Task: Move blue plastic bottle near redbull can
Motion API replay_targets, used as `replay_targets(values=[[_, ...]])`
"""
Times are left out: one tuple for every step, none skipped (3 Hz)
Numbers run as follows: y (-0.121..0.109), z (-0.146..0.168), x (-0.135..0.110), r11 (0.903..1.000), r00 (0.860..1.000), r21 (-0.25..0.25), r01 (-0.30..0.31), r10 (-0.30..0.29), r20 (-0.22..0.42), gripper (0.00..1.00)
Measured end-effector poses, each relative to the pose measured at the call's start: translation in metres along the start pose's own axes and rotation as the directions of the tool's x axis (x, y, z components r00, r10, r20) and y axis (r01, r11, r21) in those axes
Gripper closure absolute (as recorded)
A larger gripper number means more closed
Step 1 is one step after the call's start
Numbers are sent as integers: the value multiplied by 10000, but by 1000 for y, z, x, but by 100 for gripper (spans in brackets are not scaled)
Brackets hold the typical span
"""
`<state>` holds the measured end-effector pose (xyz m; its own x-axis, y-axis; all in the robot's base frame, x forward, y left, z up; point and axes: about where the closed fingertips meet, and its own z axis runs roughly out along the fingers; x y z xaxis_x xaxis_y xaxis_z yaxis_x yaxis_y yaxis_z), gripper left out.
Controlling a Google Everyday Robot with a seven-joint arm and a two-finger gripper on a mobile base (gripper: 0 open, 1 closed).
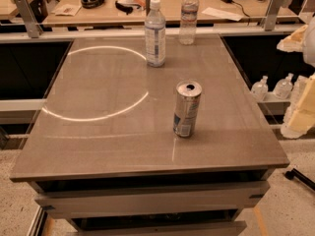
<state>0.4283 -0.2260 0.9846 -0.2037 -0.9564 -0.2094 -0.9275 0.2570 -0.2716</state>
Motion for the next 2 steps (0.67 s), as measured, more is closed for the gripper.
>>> replay_targets(values=[[0,0,0,10000,10000,2,0,0,0,0],[-2,-3,-2,9998,9997,78,-163,162,165,0]])
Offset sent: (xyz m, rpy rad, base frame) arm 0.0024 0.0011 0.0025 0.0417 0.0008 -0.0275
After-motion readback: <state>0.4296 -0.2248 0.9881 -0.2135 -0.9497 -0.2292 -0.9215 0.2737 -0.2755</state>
